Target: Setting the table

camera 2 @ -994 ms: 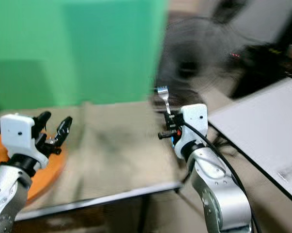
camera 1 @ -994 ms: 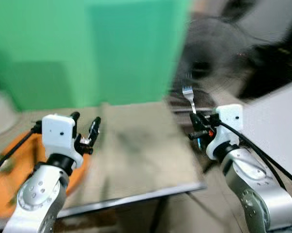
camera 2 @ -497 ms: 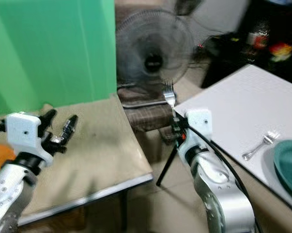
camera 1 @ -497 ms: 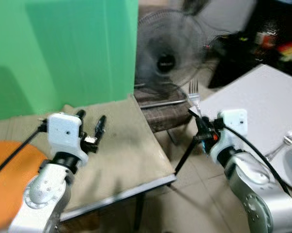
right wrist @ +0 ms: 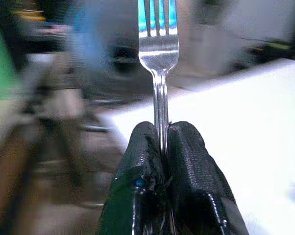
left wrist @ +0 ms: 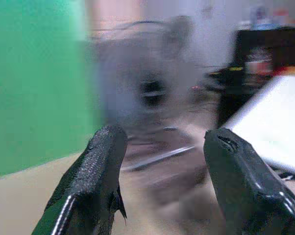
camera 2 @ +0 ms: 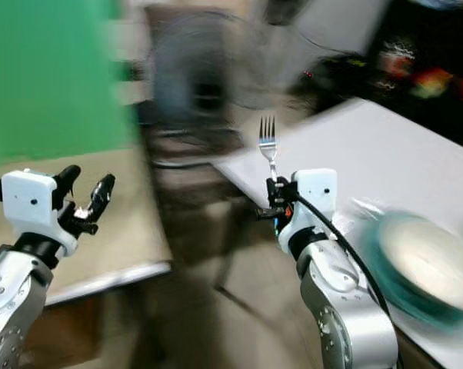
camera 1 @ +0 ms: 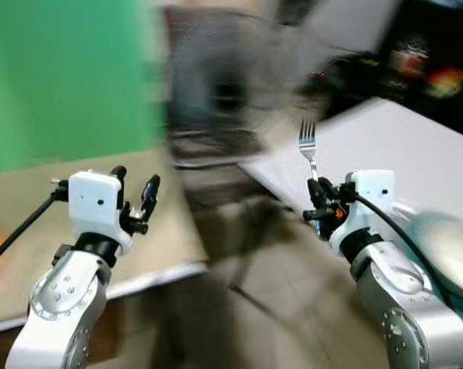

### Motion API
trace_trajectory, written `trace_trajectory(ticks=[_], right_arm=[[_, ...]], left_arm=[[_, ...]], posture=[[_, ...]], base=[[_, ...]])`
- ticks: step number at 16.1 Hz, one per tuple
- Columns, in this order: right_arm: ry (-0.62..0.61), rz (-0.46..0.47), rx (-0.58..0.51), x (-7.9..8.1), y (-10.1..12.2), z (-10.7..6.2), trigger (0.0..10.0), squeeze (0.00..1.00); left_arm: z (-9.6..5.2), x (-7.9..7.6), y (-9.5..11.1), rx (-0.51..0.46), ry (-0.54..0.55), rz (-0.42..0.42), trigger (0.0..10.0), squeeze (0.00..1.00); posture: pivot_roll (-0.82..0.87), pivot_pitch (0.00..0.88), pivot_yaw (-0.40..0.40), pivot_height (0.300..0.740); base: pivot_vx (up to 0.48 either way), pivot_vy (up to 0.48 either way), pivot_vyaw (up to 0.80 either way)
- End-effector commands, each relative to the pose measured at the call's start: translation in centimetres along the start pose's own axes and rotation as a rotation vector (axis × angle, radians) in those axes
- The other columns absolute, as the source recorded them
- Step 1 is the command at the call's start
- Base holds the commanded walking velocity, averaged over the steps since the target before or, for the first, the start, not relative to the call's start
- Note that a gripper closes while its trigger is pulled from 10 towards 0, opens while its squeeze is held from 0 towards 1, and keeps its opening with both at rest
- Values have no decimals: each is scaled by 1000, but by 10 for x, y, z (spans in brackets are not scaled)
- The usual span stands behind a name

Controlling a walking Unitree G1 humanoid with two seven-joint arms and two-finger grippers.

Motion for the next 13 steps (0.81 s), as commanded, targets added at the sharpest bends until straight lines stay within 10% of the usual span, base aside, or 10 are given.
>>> trace_trajectory(ticks=[1, 13], right_arm=[[-31, -1, -45, -5, 8, -4, 10000, 0], [-59, 8, -143, -6, 28, -9, 10000, 0]], left_arm=[[3, -6, 4, -15, -37, 6, 10000, 0], [16, -6, 18, -66, -82, 0, 10000, 0]], posture=[[-58, 0, -21, 740], [-84, 1, 14, 740]], base=[[0, -480, -800], [0, -480, -800]])
Point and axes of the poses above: a point about 5 cm out from each wrist's last joint towards the gripper, its own z axis pointing out of the wrist towards the gripper, its own y axis along the axis of the wrist's last joint, x = y × z, the point moved 4 cm from there along z, pointing out of the wrist towards the gripper, and after that the axes turned 4 degrees about z, right-handed, at the moved point
